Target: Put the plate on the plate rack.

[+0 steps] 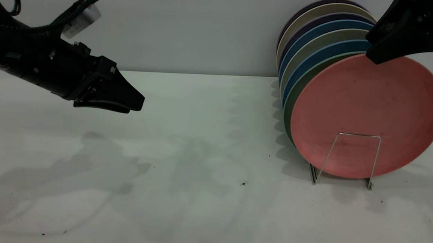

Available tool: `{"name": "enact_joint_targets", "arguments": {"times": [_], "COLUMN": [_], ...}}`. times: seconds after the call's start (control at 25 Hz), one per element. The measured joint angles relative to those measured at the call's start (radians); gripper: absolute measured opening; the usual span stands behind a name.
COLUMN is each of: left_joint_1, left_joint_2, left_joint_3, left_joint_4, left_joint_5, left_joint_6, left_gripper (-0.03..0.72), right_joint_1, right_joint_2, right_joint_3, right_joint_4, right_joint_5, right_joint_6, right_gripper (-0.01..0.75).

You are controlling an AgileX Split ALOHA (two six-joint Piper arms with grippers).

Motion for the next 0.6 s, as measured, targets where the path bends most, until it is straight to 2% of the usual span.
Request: {"name": "enact_joint_targets", "arguments": {"times": [0.44, 0.6], "left_joint_1": [0.000, 0.001], "left_joint_2": [0.000, -0.040], "left_joint_3": [-0.001, -0.001], "left_joint_4": [0.108, 0.158], "left_joint_5": [-0.022, -0.055], "left_joint_6": [-0.095, -0.165], "left_gripper": [0.329, 0.329], "right_joint_1": [0.000, 0.000], "right_joint_2": [-0.001, -0.033], "right_joint_3": [0.000, 0.000], "right_joint_4": [0.001, 0.000], "right_joint_5": [0.091, 0.117], "right_joint_6": [0.109, 0.284], "right_gripper": [0.336, 0.336]}}
